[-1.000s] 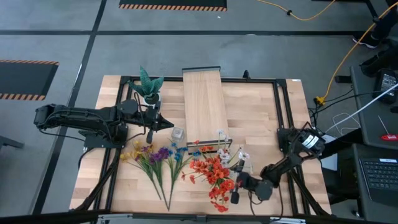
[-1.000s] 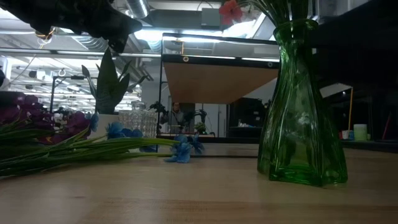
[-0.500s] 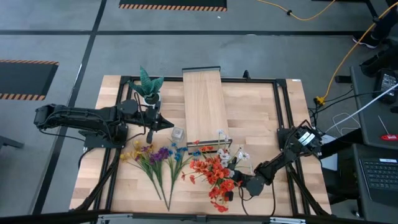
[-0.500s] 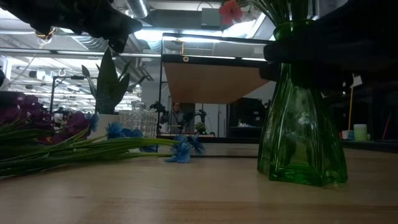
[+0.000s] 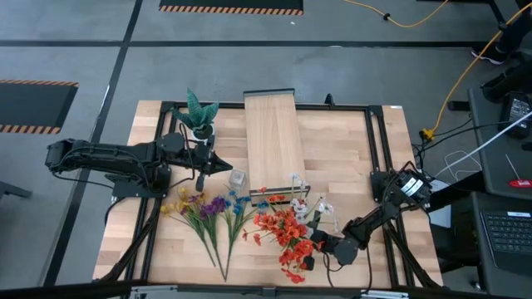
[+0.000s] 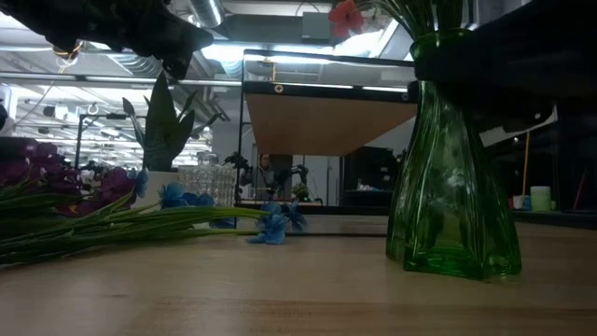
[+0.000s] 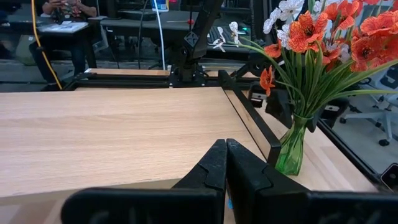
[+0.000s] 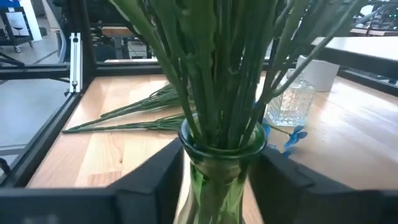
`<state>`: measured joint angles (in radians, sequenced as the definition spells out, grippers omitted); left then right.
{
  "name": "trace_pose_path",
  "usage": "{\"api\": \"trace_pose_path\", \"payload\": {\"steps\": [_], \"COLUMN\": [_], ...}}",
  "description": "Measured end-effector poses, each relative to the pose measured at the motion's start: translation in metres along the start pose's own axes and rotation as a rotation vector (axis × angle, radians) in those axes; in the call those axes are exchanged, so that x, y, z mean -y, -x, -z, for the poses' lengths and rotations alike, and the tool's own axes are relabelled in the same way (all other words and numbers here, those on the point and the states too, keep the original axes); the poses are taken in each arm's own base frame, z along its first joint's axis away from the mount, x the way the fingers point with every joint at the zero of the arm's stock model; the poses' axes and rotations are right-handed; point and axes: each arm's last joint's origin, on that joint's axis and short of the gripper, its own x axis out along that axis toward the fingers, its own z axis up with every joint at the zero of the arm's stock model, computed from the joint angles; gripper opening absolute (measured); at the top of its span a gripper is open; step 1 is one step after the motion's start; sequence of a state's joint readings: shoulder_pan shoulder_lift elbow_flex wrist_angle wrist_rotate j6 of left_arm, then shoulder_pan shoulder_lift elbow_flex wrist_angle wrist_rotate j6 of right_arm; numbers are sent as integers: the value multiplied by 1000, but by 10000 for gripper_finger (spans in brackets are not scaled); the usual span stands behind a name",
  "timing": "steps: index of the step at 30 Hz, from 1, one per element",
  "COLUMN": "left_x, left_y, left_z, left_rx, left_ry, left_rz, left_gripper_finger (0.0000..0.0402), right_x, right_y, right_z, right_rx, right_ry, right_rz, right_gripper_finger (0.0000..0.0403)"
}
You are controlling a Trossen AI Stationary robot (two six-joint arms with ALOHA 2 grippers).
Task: Pick and place flowers into a vace then onto a shelf
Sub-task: Put the green vase with flowers on the shelf
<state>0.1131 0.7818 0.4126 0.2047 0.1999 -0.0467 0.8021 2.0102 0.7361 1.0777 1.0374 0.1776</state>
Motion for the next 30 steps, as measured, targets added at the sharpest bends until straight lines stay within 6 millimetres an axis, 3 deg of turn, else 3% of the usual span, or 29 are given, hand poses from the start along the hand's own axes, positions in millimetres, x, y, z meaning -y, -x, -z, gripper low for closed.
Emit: {"api": "trace_pose_path", "payload": {"steps": [5,13,30], "left_x": [0,0,0], "left_y": [0,0,0], "left_z": [0,0,0], "left_rx": [0,0,0], "left_ry": [0,1,23], "left_rz": [0,0,0], "left_gripper_finger": [3,3,3], "right_x": [1,2,21], "right_y": [-2,-1,19], "right_z": [-6,-26,-114], "right_rx": [41,144,217], "right_ry": [-9,30,23], "right_rz": [0,9,26], "right_gripper_finger": [108,109,109]}}
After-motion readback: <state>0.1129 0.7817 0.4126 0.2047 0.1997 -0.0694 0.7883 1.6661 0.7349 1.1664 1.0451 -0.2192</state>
